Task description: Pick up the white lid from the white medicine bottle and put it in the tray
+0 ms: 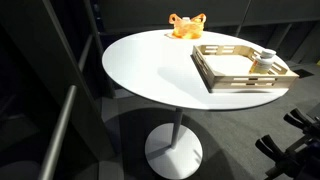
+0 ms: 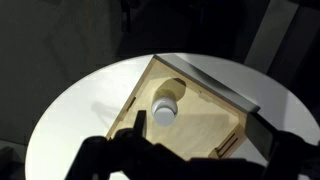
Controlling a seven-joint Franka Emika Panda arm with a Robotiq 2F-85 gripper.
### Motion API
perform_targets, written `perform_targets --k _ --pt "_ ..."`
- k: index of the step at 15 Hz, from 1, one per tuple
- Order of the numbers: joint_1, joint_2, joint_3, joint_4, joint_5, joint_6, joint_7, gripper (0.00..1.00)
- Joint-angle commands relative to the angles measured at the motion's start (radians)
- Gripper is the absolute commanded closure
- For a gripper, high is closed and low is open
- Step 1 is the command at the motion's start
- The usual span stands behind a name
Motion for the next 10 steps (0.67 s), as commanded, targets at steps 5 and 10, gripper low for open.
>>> perform_targets --k 5,10 --pt "-0.002 0.0 0.002 0.002 0.001 -0.002 -0.001 0.0" --pt "-0.005 0.01 0.003 0.014 -0.003 -0.002 0.003 0.0"
